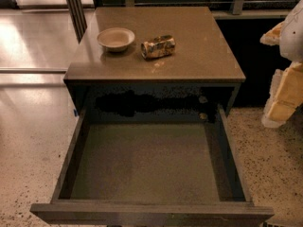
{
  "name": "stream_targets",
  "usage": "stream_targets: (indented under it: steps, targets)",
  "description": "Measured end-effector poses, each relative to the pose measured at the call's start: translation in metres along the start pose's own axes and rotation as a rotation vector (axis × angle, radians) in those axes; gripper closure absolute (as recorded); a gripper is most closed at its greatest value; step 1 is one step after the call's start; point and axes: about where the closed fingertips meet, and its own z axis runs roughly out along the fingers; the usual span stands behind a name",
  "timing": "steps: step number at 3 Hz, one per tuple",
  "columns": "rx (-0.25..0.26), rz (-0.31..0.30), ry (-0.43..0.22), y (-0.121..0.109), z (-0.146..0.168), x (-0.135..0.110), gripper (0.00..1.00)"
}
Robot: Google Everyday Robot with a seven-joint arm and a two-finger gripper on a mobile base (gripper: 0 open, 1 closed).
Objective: Place orange can into top drawer
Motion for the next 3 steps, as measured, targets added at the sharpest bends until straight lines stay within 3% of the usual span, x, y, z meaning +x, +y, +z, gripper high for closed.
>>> stream_targets:
  steps: [2,3]
  targets:
    - [-0.001,-0.006,-0.011,-0.013,0.01,-0.004,0.0]
    - [-0.006,-0.043,-0.049,-0.05,0.037,-0.021,0.0]
